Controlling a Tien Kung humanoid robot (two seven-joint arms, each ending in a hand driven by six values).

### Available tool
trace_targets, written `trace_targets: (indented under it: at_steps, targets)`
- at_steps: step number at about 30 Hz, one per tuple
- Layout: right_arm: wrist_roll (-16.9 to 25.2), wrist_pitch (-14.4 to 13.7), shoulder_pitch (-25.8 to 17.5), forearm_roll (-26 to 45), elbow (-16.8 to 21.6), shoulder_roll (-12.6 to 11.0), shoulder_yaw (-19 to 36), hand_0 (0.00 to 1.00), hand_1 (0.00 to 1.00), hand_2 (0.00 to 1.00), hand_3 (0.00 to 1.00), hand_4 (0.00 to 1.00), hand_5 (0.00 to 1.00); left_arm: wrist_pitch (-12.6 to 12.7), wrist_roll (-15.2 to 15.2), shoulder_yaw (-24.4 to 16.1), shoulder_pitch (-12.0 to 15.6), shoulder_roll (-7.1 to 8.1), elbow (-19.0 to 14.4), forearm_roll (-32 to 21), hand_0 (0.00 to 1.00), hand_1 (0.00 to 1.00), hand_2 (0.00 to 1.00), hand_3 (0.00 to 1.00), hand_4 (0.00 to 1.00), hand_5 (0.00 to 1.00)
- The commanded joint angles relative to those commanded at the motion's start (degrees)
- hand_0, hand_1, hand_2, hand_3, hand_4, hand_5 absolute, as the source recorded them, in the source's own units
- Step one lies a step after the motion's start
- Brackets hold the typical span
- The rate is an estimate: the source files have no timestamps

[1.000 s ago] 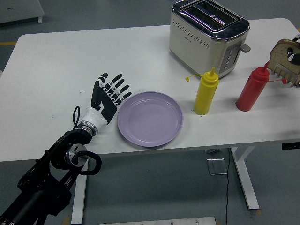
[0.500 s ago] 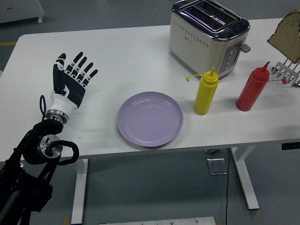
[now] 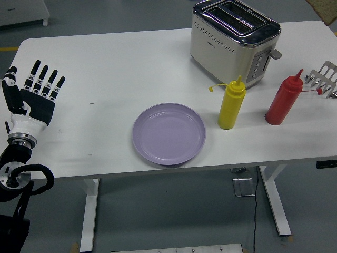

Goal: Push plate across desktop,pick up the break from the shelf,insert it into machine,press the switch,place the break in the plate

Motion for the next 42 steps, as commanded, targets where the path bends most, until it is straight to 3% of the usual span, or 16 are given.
trace_targets:
  at_steps: [7,17,28,34,42]
  targets:
    - [-0.41,0.56,7.81,5.75,-0.49,3.69,-6.63,0.302,0.338,0.399,0.487,0.282,0.002,-0.28,-0.07,-4.05,3.15,-0.05,-0.80,-0.35,0.823,0.876,0.945,0.836,0.612,0.998]
    - [0.83,-1.81,16.46,5.05,-9.03,12.49,-14.89,0.309,0.336,0.400,0.490,0.260,0.002,-0.46,-0.25,-4.43,4.92,0.48,-0.28,-0.36,0.823,0.875,0.942,0.832,0.611,0.998]
    - [-1.46,-5.22,19.79,1.62,-20.15,20.35,-17.91,0.309,0.332,0.400,0.490,0.257,0.002,-0.03,-0.47,-3.60,5.11,0.65,0.18,-0.44,0.822,0.873,0.941,0.833,0.612,0.998]
    - [-3.50,-6.75,20.09,0.30,-23.62,22.70,-18.55,0.310,0.333,0.400,0.492,0.268,0.002,0.36,-0.71,-3.45,4.95,0.54,0.44,-0.40,0.821,0.873,0.940,0.832,0.612,0.998]
    - [-6.04,-7.29,20.36,-0.42,-25.34,24.61,-18.81,0.312,0.333,0.401,0.492,0.277,0.002,0.50,-0.81,-2.99,4.49,0.39,0.75,-0.33,0.821,0.875,0.943,0.834,0.611,0.998]
